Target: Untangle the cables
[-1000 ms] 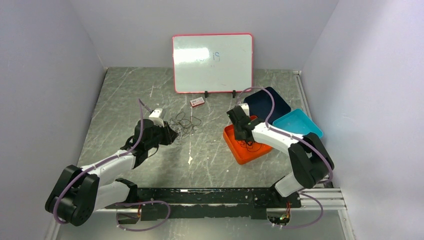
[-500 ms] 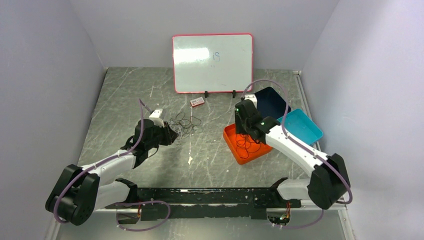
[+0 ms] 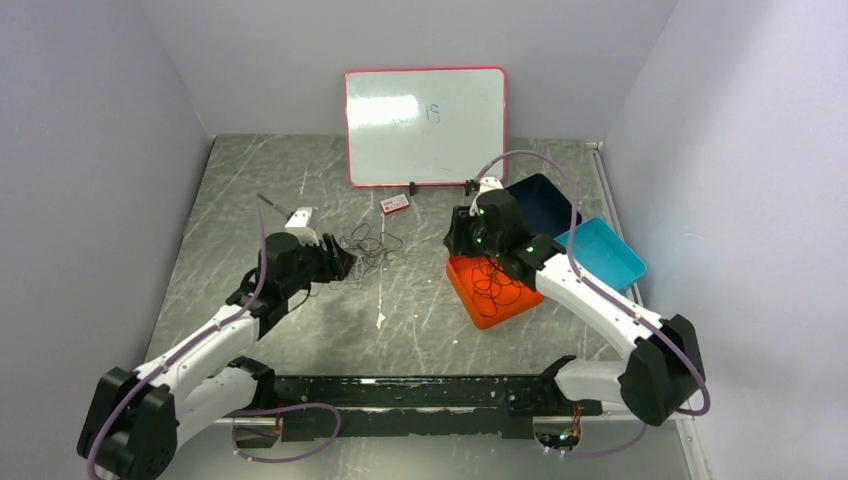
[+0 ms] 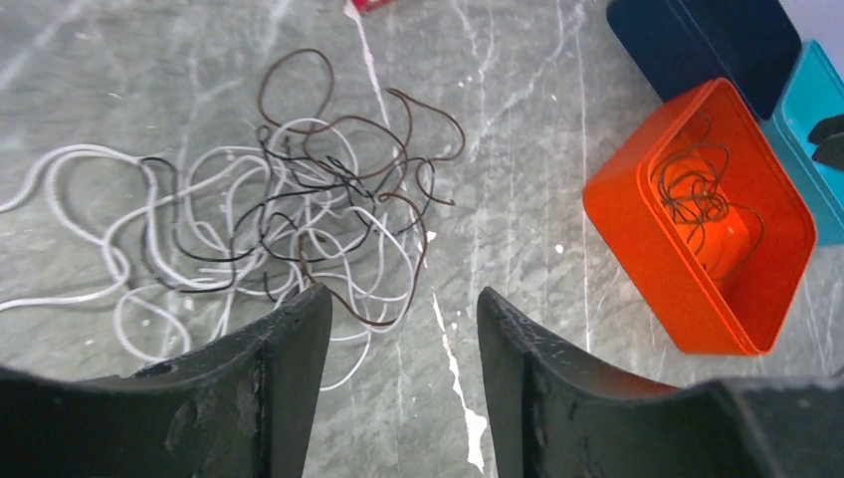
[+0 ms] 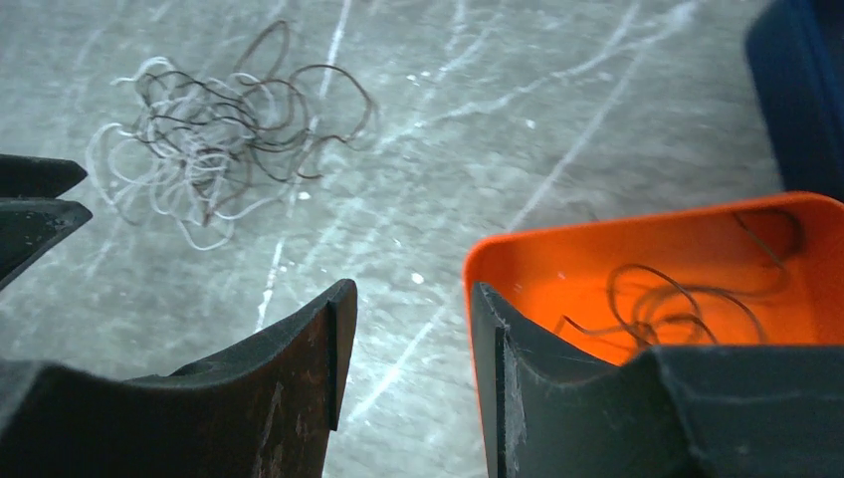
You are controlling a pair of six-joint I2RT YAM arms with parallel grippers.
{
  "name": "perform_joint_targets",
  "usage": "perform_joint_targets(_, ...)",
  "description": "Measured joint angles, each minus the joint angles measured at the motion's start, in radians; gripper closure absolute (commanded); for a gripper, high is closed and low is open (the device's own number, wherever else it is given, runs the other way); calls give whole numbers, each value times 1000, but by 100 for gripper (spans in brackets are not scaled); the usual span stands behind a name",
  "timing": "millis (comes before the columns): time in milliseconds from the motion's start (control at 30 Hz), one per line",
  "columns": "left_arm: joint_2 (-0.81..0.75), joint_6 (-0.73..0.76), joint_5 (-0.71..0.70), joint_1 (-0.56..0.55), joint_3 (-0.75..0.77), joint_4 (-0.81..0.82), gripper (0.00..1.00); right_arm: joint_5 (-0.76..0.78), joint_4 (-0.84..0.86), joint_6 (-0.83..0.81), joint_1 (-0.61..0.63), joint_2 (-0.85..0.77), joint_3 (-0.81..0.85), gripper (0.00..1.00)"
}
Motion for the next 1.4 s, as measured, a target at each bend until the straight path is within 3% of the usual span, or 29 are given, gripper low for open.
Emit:
perform_joint_targets(233, -101, -26, -113, 0, 28, -126, 35, -127, 144, 14, 21, 212, 71, 50)
perform_joint_targets(600, -156, -36, -169, 0, 32, -248, 32, -318, 176, -211, 60, 682, 428, 49)
perform_joint_targets(1033, -155, -36, -196, 0, 43, -273, 33, -102, 252, 140, 158, 762, 452, 53)
perform_joint_targets(1400, -152, -36, -195, 0, 45, -272, 34, 0, 257, 250, 165, 843, 455, 56)
